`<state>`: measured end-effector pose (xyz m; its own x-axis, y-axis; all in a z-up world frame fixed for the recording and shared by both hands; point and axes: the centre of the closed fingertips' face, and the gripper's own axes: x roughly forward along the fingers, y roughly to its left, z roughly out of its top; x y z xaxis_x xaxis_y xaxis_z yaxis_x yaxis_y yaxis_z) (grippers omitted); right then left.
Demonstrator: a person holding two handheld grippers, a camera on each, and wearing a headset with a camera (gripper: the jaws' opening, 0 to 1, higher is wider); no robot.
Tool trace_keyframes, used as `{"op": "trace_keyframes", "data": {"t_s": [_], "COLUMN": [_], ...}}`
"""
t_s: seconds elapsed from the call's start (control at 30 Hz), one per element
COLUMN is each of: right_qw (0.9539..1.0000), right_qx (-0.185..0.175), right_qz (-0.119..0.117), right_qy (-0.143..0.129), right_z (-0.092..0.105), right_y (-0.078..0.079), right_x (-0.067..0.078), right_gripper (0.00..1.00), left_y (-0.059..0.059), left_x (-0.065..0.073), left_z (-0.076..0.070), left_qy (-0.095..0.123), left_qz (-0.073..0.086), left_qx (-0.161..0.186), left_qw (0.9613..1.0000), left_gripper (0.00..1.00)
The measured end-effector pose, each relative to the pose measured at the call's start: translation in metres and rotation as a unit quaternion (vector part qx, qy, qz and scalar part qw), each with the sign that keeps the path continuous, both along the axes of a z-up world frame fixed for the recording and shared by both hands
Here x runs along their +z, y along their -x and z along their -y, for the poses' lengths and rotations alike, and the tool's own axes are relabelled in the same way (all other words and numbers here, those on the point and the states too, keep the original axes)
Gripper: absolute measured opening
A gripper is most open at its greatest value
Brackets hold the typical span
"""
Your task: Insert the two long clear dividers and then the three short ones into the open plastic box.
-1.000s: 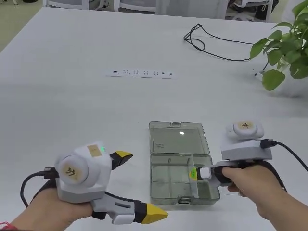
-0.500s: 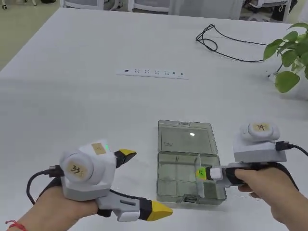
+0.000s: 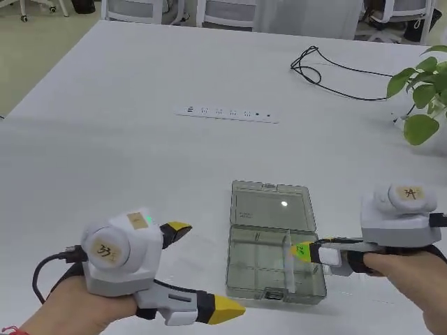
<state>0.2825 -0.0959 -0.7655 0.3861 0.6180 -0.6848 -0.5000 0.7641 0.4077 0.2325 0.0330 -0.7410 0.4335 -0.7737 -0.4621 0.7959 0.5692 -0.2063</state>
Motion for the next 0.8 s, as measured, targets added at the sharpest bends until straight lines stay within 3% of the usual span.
{"op": "trace_keyframes", "data": {"t_s": [0.17,0.37,0.4,0.43,0.63,0.7,0.8], "right_qw": [0.9992,0.9975,0.9956,0.9947,0.9884,0.9838,0.9801], "right_qx": [0.017,0.032,0.049,0.058,0.107,0.127,0.147], "right_qz": [0.033,0.053,0.074,0.081,0.107,0.126,0.133], "right_qy": [-0.016,-0.034,-0.030,-0.026,-0.014,-0.012,-0.009], "right_z": [0.003,0.009,0.009,0.011,0.018,0.020,0.025], "right_y": [0.000,0.004,0.004,0.005,0.017,0.020,0.027], "right_x": [0.015,0.029,0.032,0.034,0.039,0.041,0.042], "right_gripper": [0.35,0.43,0.45,0.46,0.56,0.59,0.65], "left_y": [-0.001,-0.001,-0.001,-0.001,-0.002,-0.002,-0.003], "left_x": [0.000,0.003,0.002,0.002,0.000,-0.001,-0.002], "left_z": [-0.003,-0.004,-0.005,-0.005,-0.008,-0.010,-0.012], "left_qy": [-0.002,0.000,-0.003,-0.003,-0.003,-0.007,-0.010], "left_qz": [0.001,0.001,0.000,0.000,-0.007,-0.008,-0.012], "left_qx": [0.009,0.020,0.022,0.023,0.036,0.038,0.044], "left_qw": [1.0000,0.9998,0.9998,0.9997,0.9993,0.9992,0.9989], "left_gripper": [1.00,1.00,1.00,1.00,0.99,0.99,0.99]}}
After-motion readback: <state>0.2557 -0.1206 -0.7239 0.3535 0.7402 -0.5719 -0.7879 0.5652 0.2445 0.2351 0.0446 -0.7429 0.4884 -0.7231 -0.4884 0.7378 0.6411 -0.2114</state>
